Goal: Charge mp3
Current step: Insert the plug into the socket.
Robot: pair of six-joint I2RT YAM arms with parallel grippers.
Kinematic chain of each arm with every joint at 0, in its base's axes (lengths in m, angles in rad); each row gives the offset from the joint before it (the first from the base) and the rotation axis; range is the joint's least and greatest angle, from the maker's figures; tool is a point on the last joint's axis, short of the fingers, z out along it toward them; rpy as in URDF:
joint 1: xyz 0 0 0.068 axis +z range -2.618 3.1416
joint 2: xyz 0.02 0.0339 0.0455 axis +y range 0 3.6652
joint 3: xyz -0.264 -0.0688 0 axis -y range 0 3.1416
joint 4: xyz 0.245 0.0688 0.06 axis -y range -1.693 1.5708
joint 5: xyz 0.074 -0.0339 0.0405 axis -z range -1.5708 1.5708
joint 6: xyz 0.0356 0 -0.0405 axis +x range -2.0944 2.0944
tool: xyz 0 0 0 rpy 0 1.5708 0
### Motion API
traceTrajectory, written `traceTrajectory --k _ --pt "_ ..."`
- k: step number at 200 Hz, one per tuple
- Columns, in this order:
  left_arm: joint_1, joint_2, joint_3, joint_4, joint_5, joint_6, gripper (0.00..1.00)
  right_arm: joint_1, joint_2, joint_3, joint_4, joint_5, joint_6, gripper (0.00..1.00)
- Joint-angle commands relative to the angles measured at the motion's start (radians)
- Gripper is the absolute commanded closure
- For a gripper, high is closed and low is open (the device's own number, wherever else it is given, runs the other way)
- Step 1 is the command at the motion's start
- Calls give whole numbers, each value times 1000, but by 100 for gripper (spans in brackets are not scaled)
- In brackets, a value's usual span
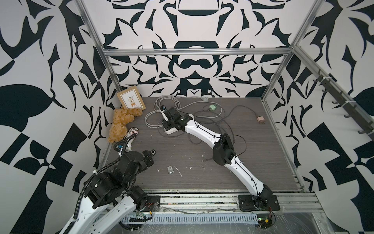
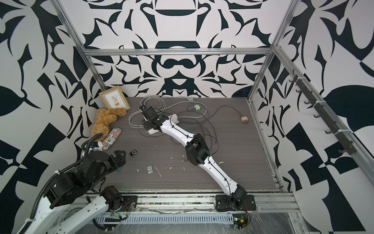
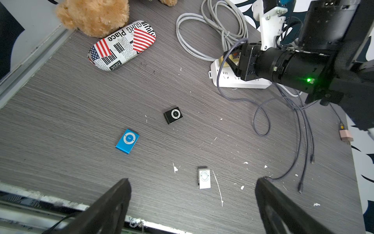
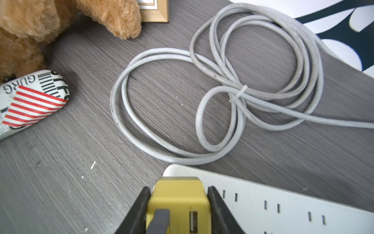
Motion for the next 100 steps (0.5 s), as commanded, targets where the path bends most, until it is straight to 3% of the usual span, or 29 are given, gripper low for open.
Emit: traceTrajectory --k 1,36,100 --pt "3 -3 -3 -40 -24 -2 1 6 -69 18 23 55 -42 100" --pt "2 4 1 -34 -25 4 1 9 -79 93 40 78 -49 100" --pt "2 -1 -3 -37 -24 3 0 9 -55 72 -8 48 -25 100"
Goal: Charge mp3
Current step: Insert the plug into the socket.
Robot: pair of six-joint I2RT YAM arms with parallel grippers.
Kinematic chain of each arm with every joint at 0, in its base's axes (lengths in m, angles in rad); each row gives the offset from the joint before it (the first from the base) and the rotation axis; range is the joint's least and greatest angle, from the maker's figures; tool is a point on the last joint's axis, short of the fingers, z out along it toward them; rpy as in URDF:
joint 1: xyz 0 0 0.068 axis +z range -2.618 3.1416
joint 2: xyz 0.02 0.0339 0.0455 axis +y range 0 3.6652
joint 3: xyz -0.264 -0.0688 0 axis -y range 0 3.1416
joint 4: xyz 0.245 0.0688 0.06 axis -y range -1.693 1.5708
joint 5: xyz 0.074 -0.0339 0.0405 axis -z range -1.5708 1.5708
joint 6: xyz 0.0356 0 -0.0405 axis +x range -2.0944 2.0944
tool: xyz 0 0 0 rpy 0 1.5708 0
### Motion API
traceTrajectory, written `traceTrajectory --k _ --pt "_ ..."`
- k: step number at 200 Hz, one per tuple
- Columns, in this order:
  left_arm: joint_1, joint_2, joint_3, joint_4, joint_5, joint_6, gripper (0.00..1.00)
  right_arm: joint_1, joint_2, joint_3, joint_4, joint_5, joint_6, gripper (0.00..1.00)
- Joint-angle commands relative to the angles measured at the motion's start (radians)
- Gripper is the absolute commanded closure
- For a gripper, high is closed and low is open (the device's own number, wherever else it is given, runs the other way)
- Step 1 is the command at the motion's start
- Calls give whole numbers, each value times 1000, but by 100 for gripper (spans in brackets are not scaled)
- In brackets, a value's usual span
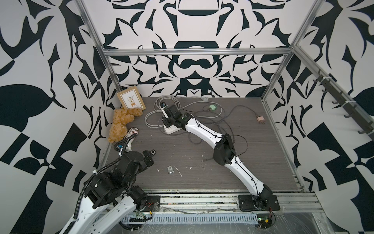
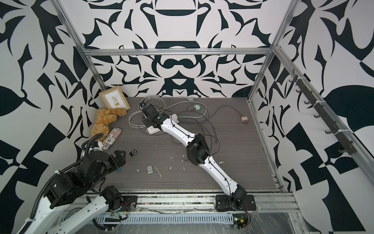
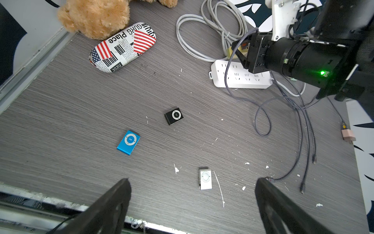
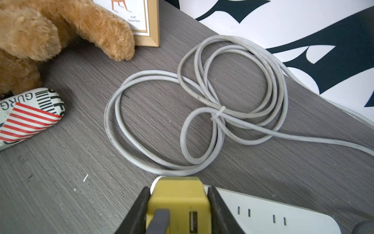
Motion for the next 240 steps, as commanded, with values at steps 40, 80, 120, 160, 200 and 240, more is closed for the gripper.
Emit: traceTrajectory --k 40,80,120,160,200,240 --pt "2 -17 -5 -47 -22 -13 0 6 -30 28 -26 -5 16 100" --pt "3 -26 -7 -58 -24 -17 0 6 -16 25 -39 -13 30 100" --pt "3 -29 -10 -61 -25 -17 1 5 -9 23 -50 -20 69 100" --pt "2 -28 -16 -59 -23 -15 1 6 2 23 -71 -18 89 100" --pt "3 -31 -25 -53 -22 -11 1 6 12 23 -89 -19 110 100" --pt "3 -30 -27 -50 -19 -5 1 6 29 22 -87 -1 115 100"
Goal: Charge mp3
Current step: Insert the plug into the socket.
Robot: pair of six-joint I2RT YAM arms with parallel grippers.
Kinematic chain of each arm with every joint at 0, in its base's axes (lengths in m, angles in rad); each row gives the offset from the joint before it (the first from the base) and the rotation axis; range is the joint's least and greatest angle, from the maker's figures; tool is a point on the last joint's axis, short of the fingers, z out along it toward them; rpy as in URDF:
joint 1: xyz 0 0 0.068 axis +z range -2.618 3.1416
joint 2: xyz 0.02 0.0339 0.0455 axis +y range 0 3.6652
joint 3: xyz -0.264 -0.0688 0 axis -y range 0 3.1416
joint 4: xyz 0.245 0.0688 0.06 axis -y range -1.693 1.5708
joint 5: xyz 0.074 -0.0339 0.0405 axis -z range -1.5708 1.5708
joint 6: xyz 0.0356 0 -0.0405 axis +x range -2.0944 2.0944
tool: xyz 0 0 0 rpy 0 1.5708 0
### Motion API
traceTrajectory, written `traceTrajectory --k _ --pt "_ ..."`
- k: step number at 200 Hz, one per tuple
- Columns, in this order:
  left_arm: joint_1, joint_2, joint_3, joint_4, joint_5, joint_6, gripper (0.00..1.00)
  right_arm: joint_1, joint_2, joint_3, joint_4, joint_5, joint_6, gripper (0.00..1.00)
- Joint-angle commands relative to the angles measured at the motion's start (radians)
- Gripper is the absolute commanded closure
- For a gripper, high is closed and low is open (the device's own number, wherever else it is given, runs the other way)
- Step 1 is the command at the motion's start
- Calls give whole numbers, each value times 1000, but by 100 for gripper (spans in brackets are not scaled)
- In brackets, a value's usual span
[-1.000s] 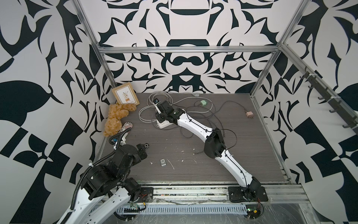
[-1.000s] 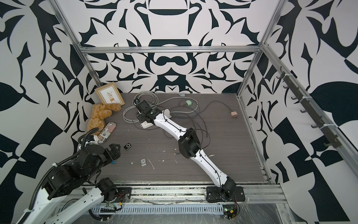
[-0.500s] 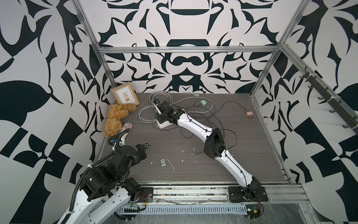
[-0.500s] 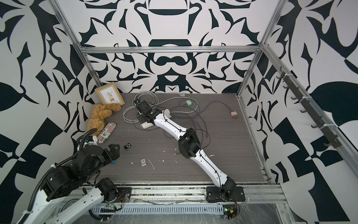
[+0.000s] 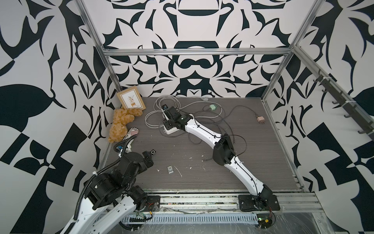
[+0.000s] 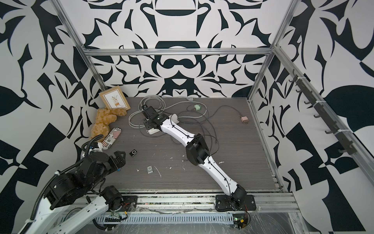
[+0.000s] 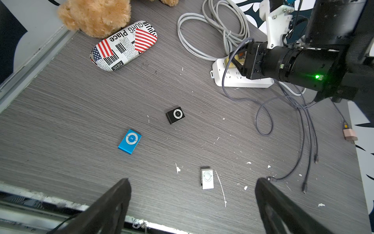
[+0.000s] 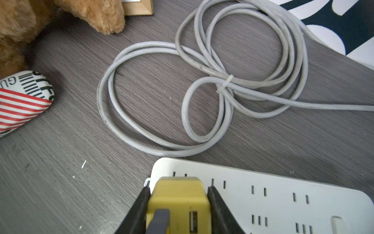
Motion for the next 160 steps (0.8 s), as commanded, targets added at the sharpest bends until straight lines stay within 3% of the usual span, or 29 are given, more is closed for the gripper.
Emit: traceTrajectory --k 1,60,160 --pt "3 -9 -10 -49 -18 -5 1 6 12 23 -13 17 16 100" --pt "3 -3 -14 -40 -3 1 0 5 25 2 69 94 8 100" --pt "3 2 -19 -29 -5 17 1 5 -5 -64 3 16 78 100"
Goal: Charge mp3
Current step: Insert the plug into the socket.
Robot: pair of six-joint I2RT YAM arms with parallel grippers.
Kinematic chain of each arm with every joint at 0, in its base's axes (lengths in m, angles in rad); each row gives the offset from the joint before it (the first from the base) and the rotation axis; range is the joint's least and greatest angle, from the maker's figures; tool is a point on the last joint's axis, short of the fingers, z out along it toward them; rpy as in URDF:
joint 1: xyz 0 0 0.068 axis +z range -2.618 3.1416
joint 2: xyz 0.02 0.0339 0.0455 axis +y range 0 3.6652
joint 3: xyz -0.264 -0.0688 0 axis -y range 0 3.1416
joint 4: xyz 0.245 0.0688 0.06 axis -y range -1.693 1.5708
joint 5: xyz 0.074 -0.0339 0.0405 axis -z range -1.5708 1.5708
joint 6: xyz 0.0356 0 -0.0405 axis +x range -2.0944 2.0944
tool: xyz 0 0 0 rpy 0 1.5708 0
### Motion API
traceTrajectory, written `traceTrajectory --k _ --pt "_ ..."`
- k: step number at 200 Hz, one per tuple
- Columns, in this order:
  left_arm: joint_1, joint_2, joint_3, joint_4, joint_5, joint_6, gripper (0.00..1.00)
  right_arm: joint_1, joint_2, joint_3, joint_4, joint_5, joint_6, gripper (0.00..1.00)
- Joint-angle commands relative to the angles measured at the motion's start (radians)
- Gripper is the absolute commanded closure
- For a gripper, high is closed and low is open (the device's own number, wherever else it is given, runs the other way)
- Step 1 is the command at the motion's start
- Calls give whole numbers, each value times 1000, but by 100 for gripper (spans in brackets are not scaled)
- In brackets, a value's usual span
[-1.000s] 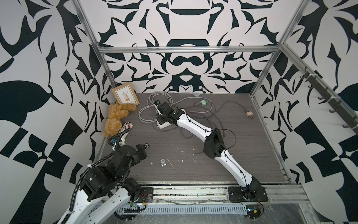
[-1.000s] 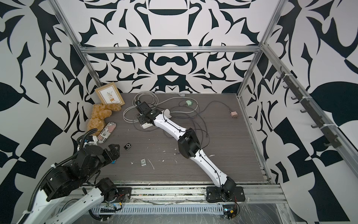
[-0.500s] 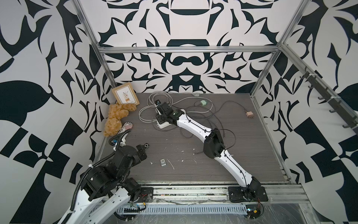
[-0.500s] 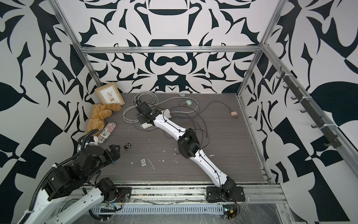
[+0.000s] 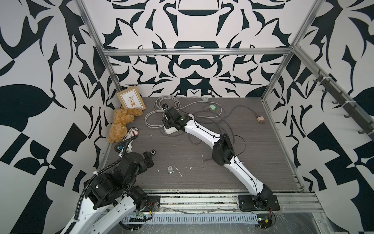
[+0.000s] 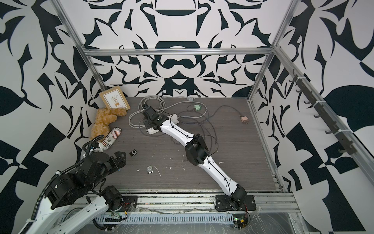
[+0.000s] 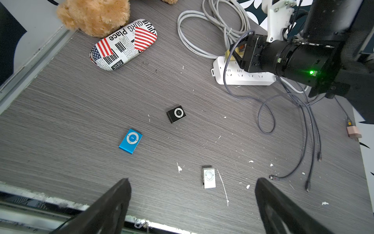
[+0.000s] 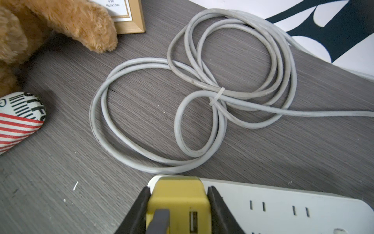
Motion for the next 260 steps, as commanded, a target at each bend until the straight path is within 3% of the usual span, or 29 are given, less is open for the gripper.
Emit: traceTrajectory --k 1,92,195,260 --pt "3 3 -7 -29 -8 6 1 5 -22 -49 -83 -21 49 100" --pt "3 -7 -20 -14 -2 10 1 6 -67 -94 -134 10 63 100" --pt "3 90 -57 115 52 29 0 7 -15 -52 -88 -71 153 100" --pt "3 75 -67 109 45 32 1 6 -1 -61 -81 -35 91 100"
